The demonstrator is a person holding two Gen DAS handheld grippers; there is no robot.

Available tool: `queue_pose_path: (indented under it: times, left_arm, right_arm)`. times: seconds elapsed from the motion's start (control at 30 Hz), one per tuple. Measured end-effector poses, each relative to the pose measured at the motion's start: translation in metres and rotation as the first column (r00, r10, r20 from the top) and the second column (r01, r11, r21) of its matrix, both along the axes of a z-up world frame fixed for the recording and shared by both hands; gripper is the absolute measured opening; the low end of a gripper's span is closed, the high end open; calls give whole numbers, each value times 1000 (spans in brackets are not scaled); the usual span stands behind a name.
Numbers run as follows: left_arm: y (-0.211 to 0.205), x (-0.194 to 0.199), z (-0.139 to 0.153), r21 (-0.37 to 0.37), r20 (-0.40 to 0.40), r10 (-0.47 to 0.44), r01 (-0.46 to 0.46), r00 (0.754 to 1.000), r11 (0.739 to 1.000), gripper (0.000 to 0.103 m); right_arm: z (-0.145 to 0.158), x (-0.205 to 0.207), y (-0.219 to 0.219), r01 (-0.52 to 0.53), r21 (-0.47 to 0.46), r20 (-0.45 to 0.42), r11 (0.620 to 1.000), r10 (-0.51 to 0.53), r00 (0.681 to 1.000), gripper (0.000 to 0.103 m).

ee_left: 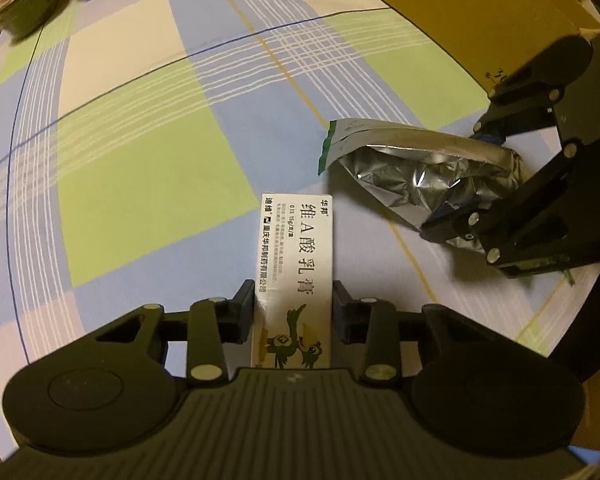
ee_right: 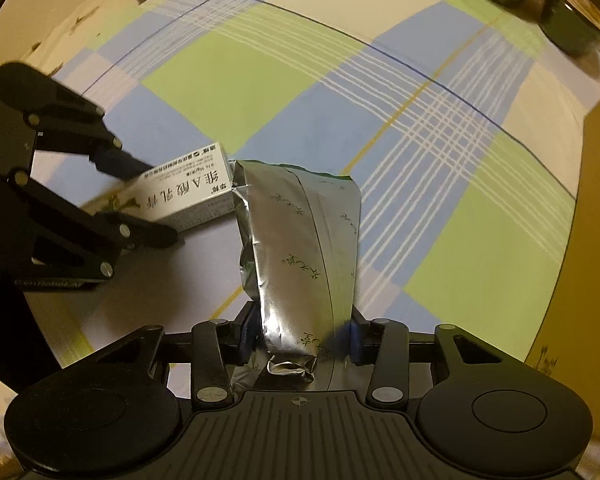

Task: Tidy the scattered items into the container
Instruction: 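Lift the ointment box with the left gripper while the right lifts the foil pouch, then carry the ointment box with the left gripper while the right carries the pouch to the cardboard box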

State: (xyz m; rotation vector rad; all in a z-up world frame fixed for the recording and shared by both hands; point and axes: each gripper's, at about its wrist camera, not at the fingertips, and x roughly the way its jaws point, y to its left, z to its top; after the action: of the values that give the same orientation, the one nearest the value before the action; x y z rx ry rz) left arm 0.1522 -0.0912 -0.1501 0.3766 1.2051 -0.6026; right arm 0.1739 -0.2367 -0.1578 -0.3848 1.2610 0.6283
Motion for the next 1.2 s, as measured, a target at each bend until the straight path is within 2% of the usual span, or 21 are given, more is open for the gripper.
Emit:
queue_pose_path:
  times: [0.3, 0.53, 0.97, 1.2]
  left_arm:
    - [4, -21, 10, -49, 2, 63, -63, 998, 997, 33]
    - [11, -32, 27, -75, 16, 100, -99, 995, 992, 33]
    - [23, -61, 72, -147, 61, 169, -159, 984, 976, 33]
    - [20, -78, 89, -157, 96, 177, -161, 979, 974, 33]
  right_arm:
    - [18, -20, 12, 105, 87, -9, 991, -105, 994, 45]
    - [32, -29, 14, 145, 117, 26, 983, -149, 989, 45]
    - [75, -63, -7, 225, 175, 117, 959, -247, 962, 45]
    - [95, -80, -27, 270, 214, 154, 939, -305, 940, 45]
